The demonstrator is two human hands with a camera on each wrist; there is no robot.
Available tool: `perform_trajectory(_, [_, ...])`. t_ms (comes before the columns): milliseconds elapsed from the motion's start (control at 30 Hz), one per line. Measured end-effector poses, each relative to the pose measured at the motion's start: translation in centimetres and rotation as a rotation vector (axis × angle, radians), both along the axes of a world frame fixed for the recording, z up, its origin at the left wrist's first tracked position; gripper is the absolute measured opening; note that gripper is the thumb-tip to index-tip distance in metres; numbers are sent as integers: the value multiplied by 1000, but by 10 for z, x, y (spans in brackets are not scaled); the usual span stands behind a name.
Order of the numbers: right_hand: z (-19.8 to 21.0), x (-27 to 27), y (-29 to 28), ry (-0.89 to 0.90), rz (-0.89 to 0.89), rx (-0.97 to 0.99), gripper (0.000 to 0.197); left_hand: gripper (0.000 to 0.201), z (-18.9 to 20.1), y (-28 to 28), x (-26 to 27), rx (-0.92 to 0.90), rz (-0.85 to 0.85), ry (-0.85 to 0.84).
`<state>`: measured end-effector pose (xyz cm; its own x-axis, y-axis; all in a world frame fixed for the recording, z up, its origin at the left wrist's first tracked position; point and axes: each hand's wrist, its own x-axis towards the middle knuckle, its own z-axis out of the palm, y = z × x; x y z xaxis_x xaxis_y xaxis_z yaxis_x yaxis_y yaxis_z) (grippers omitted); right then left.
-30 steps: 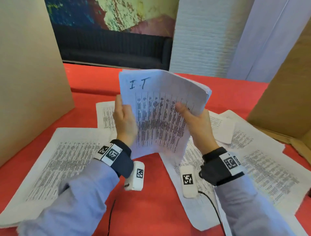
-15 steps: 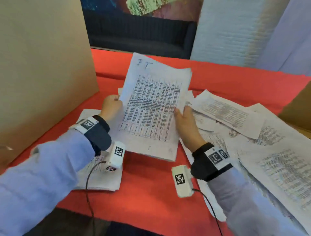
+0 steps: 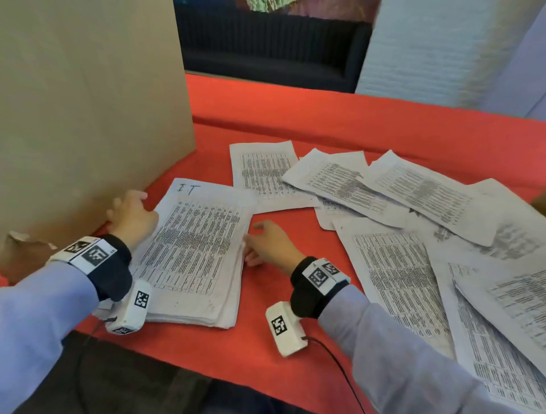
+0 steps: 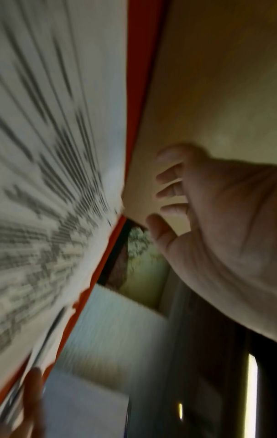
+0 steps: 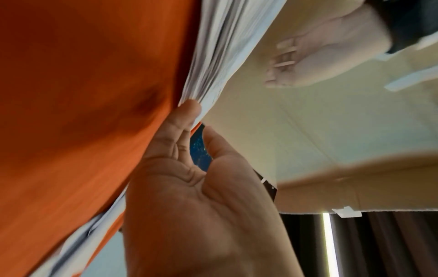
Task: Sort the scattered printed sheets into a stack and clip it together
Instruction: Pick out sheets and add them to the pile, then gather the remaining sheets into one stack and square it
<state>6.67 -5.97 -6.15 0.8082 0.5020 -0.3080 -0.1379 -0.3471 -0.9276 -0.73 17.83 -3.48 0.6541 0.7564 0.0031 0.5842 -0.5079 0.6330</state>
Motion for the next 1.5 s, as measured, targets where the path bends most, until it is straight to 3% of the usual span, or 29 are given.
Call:
perform_trajectory(100, [-2,41,-29,-60,-271,-15,36,37,15,-32,23,-85,-197,-145])
perform_trajectory(200, [-1,73,-58,93,-480,131,43,30,23,-82,50,-372,-349,-196])
perform_trajectory(367, [14,96,-61,411,-429,475,38,17,16,-129,88,-646,-420,-162])
perform_trajectory(467, [18,100,-41,467,-476,494,31,14,9,-144,100,-794,-316,-135])
perform_trajectory(567, [25,98,-32,306,-376,412,27,44,-1,-151,105,-999,-302,-46])
perform_trajectory(633, [43,96,-42,118,-330,417,35,66,-5,-151,107,-1298,-300,-13])
perform_trajectory(733, [78,98,-78,36,-373,566,32,80,-5,-153,112,-1728,-209,-229])
perform_trajectory(833, [98,97,-128,85,-345,635,25,64,-13,-156,126,-1971,-215,-567])
perform_trajectory(933, [100,93,-171,79,-209,376,27,41,-10,-175,130,-1873,-382,-509])
perform_trajectory(1000, [89,102,-193,-64,-254,149,32,32,-11,-193,129,-1764,-305,-478])
perform_trajectory(1067, [72,121,-212,-349,-376,-175,30,30,-20,-207,128,-1812,-208,-469])
perform_trajectory(1133, [58,134,-220,-487,-300,-503,27,38,-36,-212,131,-1910,-139,-488])
perform_trajectory(1233, [36,149,-215,-504,19,-950,74,56,-49,-214,131,-2098,-319,-573])
perform_trajectory(1300, [28,154,-204,-566,122,-1197,88,54,-52,-215,128,-2131,-534,-608])
perform_trajectory(1400, [21,163,-192,-643,144,-1376,84,51,-60,-214,130,-2139,-560,-670])
perform_trajectory(1500, [19,172,-186,-728,199,-1382,54,46,-59,-214,131,-2035,-500,-653])
